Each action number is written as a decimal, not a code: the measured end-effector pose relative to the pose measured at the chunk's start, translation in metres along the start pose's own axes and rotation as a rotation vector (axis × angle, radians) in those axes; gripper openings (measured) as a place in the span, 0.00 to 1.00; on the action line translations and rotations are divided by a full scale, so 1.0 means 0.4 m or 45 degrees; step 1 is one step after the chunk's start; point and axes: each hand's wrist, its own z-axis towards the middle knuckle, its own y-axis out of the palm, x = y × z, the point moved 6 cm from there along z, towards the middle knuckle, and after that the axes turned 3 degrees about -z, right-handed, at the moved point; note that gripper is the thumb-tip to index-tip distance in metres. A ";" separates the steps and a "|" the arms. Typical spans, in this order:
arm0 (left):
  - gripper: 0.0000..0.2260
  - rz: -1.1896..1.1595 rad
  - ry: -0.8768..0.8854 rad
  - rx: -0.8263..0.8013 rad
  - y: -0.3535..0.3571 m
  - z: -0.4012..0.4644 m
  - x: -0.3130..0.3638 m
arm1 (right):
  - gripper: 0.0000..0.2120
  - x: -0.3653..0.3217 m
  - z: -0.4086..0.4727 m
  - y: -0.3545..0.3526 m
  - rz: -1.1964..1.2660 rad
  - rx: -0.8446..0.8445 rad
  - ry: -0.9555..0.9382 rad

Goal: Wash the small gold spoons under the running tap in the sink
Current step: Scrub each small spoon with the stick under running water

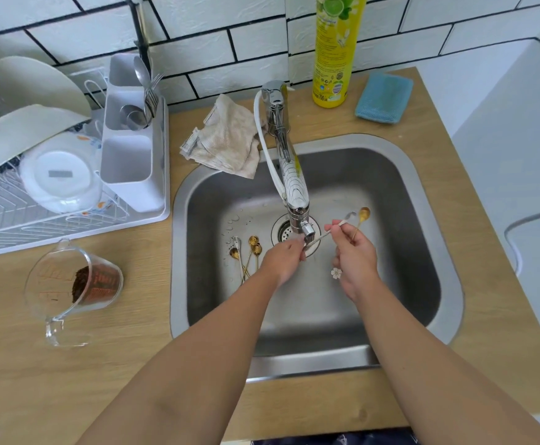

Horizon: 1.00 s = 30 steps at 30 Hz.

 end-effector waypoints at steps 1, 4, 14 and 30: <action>0.22 -0.009 0.025 0.010 0.003 0.005 0.013 | 0.04 -0.002 0.005 -0.008 0.035 0.017 0.006; 0.17 -0.063 0.121 -0.062 0.011 0.016 0.031 | 0.04 0.001 0.021 -0.028 0.121 0.064 0.016; 0.20 0.020 -0.049 -0.051 -0.059 -0.109 -0.150 | 0.11 0.071 -0.016 0.045 -0.411 -0.282 0.179; 0.20 0.099 -0.140 -0.101 -0.044 -0.155 -0.154 | 0.14 0.074 -0.022 0.064 -0.486 -0.334 0.121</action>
